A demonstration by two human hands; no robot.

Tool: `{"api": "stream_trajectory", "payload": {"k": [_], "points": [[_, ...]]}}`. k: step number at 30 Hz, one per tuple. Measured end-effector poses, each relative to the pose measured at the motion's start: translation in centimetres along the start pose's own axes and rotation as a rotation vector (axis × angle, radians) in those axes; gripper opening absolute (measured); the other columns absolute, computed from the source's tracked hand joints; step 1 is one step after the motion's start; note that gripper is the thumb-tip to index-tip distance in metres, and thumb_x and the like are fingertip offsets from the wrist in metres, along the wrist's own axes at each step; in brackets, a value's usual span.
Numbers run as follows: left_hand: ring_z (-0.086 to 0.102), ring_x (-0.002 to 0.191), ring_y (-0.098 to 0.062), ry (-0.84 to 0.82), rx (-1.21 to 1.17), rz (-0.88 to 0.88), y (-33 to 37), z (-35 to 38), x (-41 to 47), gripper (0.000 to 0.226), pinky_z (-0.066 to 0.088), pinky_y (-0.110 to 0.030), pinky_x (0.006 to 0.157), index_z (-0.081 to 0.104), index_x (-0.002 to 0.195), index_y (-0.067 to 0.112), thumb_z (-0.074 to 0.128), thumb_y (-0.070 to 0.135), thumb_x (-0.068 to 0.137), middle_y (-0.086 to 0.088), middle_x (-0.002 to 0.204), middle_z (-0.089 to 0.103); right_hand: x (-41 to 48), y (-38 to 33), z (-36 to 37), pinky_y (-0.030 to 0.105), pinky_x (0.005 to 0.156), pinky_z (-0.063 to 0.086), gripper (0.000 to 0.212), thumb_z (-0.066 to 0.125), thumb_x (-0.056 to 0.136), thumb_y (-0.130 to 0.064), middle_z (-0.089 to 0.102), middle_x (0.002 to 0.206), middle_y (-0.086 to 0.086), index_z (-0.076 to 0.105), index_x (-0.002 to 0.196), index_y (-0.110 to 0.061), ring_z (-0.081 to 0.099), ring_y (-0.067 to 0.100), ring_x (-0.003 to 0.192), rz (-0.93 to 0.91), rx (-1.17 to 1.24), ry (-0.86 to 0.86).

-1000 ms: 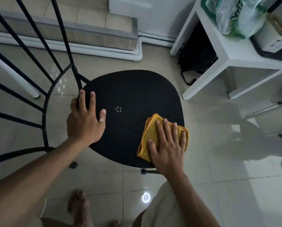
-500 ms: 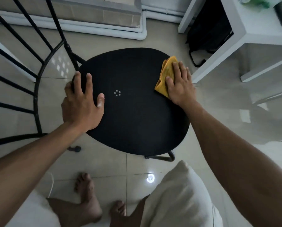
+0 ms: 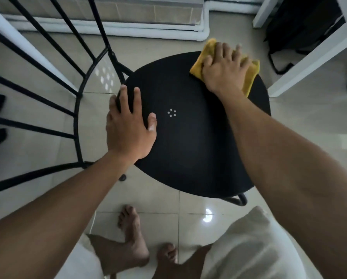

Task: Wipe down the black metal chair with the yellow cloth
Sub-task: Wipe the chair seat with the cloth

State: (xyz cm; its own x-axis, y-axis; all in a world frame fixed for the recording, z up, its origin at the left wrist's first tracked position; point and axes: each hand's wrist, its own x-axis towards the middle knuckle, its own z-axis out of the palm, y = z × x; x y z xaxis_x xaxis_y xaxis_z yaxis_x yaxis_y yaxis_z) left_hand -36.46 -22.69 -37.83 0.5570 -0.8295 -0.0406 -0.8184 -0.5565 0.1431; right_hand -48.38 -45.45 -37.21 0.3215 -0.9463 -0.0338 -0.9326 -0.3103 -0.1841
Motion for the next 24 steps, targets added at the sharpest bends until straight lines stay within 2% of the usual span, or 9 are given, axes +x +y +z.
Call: {"api": "stream_trajectory", "payload": {"k": [3,7,12,18,21,24], "points": [[0.013,0.146,-0.038,0.030,-0.052,0.006,0.0,-0.1,0.1,0.070,0.026,-0.053,0.113,0.015,0.153,0.017,0.018,0.056,0.096,-0.013,0.160,0.012,-1.6,-3.6,1.0,0.063,0.114,-0.002,0.066,0.010,0.094,-0.047,0.011,0.162,0.002,0.013,0.154,-0.019,-0.002,0.035,0.148,-0.127,-0.069,-0.049],[0.011,0.148,-0.028,0.090,-0.226,-0.033,0.0,-0.4,-0.1,0.079,0.021,-0.046,0.117,0.015,0.154,0.015,0.001,0.062,0.092,-0.008,0.161,0.015,-6.5,-6.3,2.2,0.063,0.114,0.000,0.064,0.010,0.096,-0.049,0.006,0.163,-0.001,0.008,0.154,-0.022,-0.003,0.032,0.149,-0.305,-0.068,-0.053],[0.014,0.148,-0.022,0.120,-0.392,-0.063,-0.2,-0.3,-0.2,0.070,0.021,-0.044,0.116,0.013,0.154,0.018,0.008,0.056,0.096,-0.004,0.161,0.017,-15.2,-5.9,2.1,0.060,0.115,0.004,0.060,0.016,0.099,-0.047,0.010,0.162,-0.001,0.013,0.154,-0.022,-0.001,0.028,0.149,-0.407,-0.021,-0.083],[0.014,0.148,-0.026,0.105,-0.297,-0.054,-0.2,-0.1,-0.1,0.073,0.018,-0.045,0.118,0.016,0.153,0.017,0.010,0.061,0.095,-0.005,0.161,0.016,-25.8,-0.3,0.2,0.056,0.118,0.005,0.058,0.019,0.101,-0.046,0.006,0.162,-0.004,0.009,0.154,-0.026,-0.005,0.025,0.150,-0.376,-0.052,-0.152],[0.007,0.148,-0.028,0.063,-0.188,-0.007,-0.4,0.2,-0.2,0.067,0.019,-0.049,0.116,0.018,0.153,0.019,0.019,0.057,0.098,-0.005,0.162,0.009,-26.6,3.9,-0.3,0.053,0.119,0.006,0.056,0.019,0.102,-0.047,0.008,0.162,-0.006,0.011,0.154,-0.028,-0.002,0.022,0.150,-0.291,-0.056,-0.119],[0.005,0.149,-0.026,0.053,-0.190,0.003,-0.7,0.1,-0.2,0.063,0.019,-0.050,0.115,0.019,0.153,0.020,0.023,0.052,0.099,-0.004,0.162,0.008,-25.3,6.8,-0.5,0.051,0.120,0.006,0.056,0.015,0.101,-0.048,0.008,0.162,-0.006,0.011,0.154,-0.029,-0.002,0.020,0.150,-0.158,-0.060,-0.082]]}}
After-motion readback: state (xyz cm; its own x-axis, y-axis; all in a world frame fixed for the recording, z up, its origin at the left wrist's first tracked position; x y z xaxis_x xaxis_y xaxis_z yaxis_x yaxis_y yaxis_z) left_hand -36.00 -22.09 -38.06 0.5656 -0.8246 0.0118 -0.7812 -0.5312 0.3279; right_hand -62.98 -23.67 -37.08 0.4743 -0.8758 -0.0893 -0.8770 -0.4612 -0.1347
